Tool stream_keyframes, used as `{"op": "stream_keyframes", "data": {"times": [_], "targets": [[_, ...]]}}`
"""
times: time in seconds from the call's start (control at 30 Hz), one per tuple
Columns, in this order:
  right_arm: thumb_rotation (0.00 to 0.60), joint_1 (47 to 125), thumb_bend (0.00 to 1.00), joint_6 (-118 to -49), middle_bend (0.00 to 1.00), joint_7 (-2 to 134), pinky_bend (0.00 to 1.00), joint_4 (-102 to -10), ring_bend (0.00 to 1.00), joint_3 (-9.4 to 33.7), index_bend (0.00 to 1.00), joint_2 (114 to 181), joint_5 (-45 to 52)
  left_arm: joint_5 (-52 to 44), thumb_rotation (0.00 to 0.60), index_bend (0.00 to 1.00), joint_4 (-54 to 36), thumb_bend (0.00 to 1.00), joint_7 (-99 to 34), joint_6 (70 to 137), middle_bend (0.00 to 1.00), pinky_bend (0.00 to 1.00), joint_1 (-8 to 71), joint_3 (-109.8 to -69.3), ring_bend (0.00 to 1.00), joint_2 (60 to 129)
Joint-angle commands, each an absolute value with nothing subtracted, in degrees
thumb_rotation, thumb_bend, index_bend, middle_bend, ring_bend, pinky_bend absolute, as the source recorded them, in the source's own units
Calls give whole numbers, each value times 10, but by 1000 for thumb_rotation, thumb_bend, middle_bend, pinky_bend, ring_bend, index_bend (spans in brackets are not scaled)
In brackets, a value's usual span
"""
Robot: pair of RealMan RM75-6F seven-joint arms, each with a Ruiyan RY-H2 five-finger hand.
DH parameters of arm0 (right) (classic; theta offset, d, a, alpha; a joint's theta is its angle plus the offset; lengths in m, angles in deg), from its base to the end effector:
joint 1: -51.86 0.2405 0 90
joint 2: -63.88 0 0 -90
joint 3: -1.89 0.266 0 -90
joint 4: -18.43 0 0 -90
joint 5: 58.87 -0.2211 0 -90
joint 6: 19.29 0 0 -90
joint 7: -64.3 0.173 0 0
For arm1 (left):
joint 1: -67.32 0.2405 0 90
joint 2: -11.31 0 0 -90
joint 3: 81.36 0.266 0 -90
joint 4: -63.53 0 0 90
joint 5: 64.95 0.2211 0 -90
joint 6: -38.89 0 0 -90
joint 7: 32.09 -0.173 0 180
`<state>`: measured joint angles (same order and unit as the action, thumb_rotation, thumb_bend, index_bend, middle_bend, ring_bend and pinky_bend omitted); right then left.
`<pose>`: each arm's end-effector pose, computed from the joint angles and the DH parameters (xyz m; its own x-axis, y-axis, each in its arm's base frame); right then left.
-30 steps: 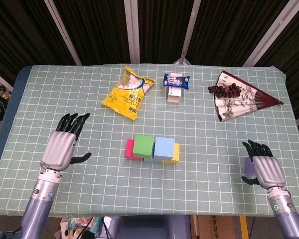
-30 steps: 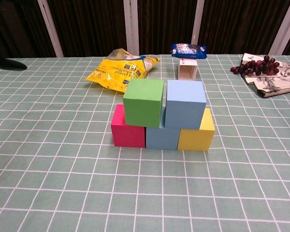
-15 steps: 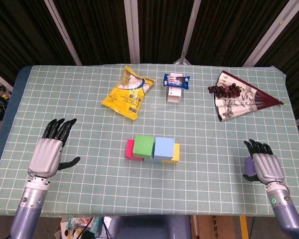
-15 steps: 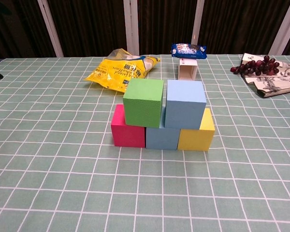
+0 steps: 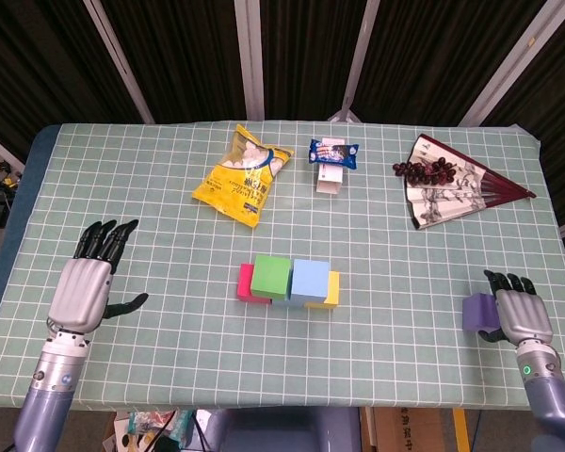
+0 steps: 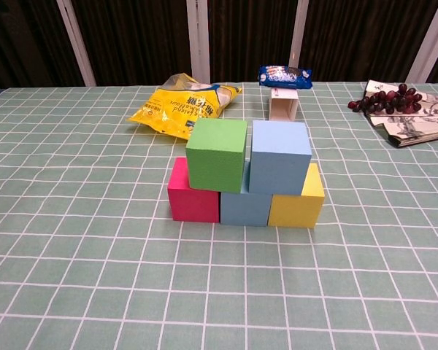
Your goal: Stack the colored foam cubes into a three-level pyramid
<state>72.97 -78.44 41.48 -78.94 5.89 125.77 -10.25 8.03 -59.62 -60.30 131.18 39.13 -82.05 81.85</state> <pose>-0.3551 -0.2802 0.1184 0.4605 -0.4171 0.7835 -0.7934 0.2025 0.5741 -0.1399 0.2653 0.1109 0.2564 -0.0322 0.9660 0.9464 -0.1950 -0.2577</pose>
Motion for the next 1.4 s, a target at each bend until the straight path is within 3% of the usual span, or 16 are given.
{"op": "stream_keyframes", "data": {"times": [0.03,0.53,1.0,1.4], "targets": [[600,731,195,-783,185,411,0,-782,16,57,0,1258,-113,82,600,0,-598,44,-601,1305,118,55,395,-825,80,816],[600,737,195,-767,228,424,0,-760,49,55,0,1267,-125,94,600,0,-600,44,-602,1282,118,55,412,-845,80,816],[600,736,289,-777,440,439,0,-737,226,54,0,1287,-95,93,600,0,-597,44,-604,1267,117,55,424,-861,80,814],[600,728,290,-817,448,479,0,-838,227,83,0,1221,-54,82,600,0,-578,44,-603,1242,119,55,432,-864,80,819]]}}
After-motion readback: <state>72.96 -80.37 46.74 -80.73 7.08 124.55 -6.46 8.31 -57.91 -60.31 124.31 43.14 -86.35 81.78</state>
